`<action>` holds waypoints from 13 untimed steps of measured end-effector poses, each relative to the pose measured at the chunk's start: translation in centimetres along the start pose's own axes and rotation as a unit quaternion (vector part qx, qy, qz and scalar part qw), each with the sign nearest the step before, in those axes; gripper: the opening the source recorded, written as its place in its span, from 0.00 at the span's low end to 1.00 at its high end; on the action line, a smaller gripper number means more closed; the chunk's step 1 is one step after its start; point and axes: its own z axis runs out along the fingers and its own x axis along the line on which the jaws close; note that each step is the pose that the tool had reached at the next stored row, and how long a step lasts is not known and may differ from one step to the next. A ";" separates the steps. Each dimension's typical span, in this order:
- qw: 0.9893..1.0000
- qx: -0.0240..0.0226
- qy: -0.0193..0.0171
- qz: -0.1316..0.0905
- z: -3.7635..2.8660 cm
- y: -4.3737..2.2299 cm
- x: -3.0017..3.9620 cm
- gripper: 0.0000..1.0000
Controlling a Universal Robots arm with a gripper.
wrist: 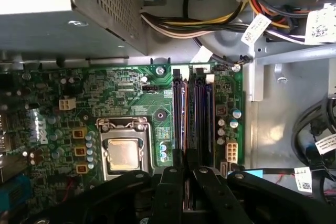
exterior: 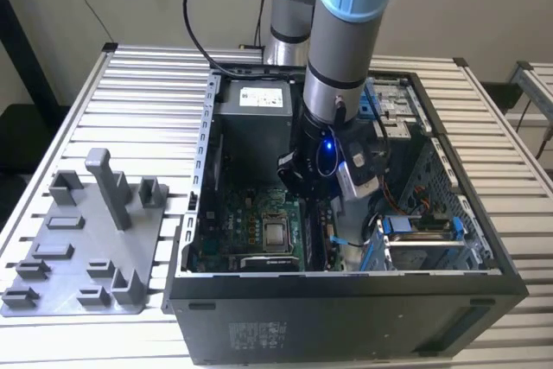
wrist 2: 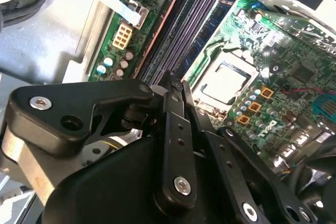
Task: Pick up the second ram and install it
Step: 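Insert the second ram into the second slot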
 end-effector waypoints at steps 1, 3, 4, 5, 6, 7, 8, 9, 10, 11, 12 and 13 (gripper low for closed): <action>1.000 0.000 0.000 0.000 0.01 0.00 0.00 0.14; 1.000 0.000 0.000 0.000 0.01 0.00 0.00 0.14; 1.000 0.000 0.000 0.000 0.01 0.00 0.00 0.14; 1.000 0.000 0.000 0.001 0.03 0.00 0.00 0.14; 1.000 0.000 0.000 0.000 0.09 0.01 0.00 0.14; 1.000 0.000 0.000 0.000 0.16 0.01 -0.01 0.14; 1.000 0.000 0.000 0.000 0.23 0.01 -0.01 0.14; 1.000 0.000 0.000 0.000 0.30 0.01 -0.01 0.14; 1.000 0.000 0.000 0.000 0.39 0.01 -0.01 0.14; 1.000 0.000 0.000 0.000 0.47 0.02 -0.01 0.14; 1.000 0.000 0.000 0.000 0.52 0.02 -0.01 0.14; 1.000 0.000 0.000 0.000 0.57 0.01 -0.01 0.14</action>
